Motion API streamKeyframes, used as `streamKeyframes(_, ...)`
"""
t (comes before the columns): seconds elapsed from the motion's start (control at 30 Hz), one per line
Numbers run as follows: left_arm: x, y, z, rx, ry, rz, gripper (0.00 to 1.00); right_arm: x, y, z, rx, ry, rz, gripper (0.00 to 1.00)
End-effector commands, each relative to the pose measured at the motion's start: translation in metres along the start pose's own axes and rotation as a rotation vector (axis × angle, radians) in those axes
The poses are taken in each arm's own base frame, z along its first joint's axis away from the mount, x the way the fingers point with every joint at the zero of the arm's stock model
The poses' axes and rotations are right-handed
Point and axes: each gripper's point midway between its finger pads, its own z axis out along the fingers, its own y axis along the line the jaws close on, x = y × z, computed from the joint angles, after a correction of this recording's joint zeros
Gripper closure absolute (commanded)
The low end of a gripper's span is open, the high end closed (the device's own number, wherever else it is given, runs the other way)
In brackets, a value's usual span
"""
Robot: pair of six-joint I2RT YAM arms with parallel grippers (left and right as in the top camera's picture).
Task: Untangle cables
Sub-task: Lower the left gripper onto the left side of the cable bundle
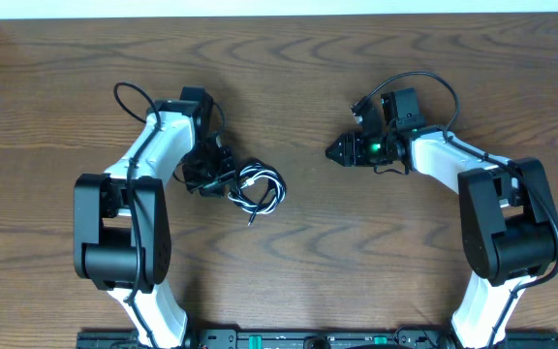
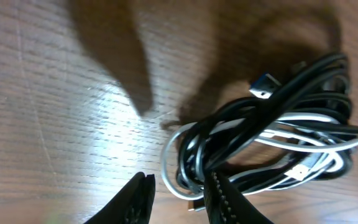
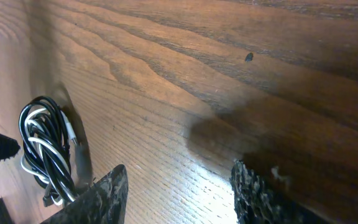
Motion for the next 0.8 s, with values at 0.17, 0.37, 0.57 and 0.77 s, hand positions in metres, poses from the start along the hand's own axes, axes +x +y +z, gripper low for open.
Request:
streamKeyframes(0.17,0.006,-0.015,0.004,0.012,0.005,0.068,0.68,0.011,-0.025,0.006,0.101,0.022,0.037,0.47)
streamKeyframes(0.37,0.003,-0.023,0.013,0.022,-0.023,0.101,0.67,0.011,-0.025,0.006,0.102,0.022,0.037,0.46)
streamKeyframes(0.57,0.001,-0.011,0.022,-0.027,-0.047,0.076,0.63,0.011,-0.025,0.006,0.102,0.023,0.037,0.46)
streamKeyframes(0.77,-0.009,0.015,0.025,-0.164,-0.119,0.006,0.63,0.012,-0.025,0.006,0.102,0.023,0.038,0.47)
